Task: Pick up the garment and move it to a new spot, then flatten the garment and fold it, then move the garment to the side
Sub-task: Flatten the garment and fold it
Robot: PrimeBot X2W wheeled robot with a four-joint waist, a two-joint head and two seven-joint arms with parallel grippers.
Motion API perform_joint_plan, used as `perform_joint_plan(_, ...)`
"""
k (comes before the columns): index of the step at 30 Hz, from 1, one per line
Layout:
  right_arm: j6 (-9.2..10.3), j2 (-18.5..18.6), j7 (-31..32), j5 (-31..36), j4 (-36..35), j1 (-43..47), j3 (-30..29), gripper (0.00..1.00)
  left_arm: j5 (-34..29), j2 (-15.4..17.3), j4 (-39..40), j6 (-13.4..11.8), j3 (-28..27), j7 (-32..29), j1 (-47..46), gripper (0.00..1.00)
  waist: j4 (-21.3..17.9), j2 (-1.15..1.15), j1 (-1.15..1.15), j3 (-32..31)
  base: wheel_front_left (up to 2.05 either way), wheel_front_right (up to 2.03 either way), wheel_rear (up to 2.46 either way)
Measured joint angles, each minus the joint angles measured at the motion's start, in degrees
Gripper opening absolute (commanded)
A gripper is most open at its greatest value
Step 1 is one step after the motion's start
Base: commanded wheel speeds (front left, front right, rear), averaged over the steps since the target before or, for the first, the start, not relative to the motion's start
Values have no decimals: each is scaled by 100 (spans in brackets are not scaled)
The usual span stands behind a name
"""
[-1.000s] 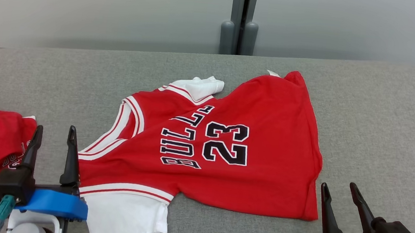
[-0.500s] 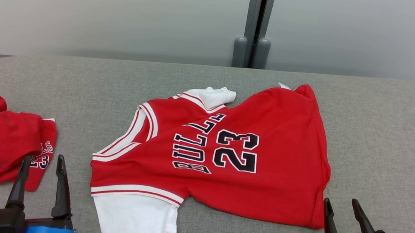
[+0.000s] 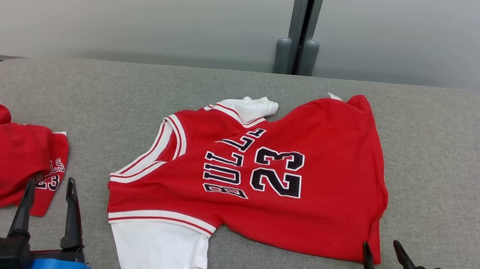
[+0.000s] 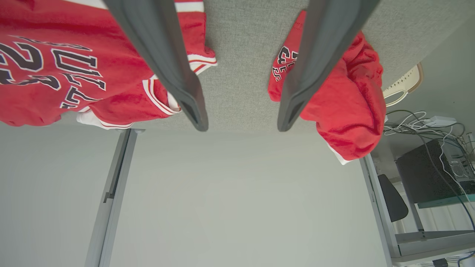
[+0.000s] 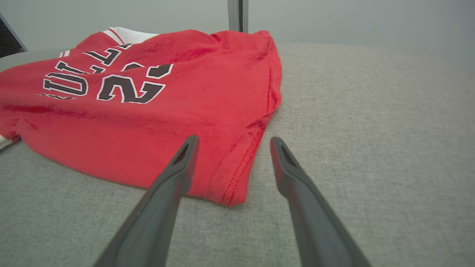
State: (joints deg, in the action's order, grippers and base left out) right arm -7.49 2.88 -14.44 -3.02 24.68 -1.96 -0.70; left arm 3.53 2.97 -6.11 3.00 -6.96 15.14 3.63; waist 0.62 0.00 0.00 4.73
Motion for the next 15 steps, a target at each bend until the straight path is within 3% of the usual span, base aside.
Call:
perform_joint_plan(10, 0, -1, -15, 194, 1021, -377, -27, 100, 48, -5, -63, -1, 112, -1, -47, 100, 76, 0, 0, 74, 0, 0, 0)
perform_joint_plan(11, 0, 0, -29, 179, 1100, -424, -36, 45, 54, -7, -62, -1, 123, 0, -52, 100, 76, 0, 0, 84, 0, 0, 0)
perform_joint_plan(12, 0, 0, -30, 154, 1191, -481, -37, 0, 60, -7, -62, -1, 135, 0, -53, 100, 75, 0, 0, 95, 0, 0, 0)
perform_joint_plan(15, 0, -1, -43, 130, 1399, -650, -8, 0, 77, -7, -67, -2, 143, 0, -61, 100, 60, 0, 0, 127, 0, 0, 0)
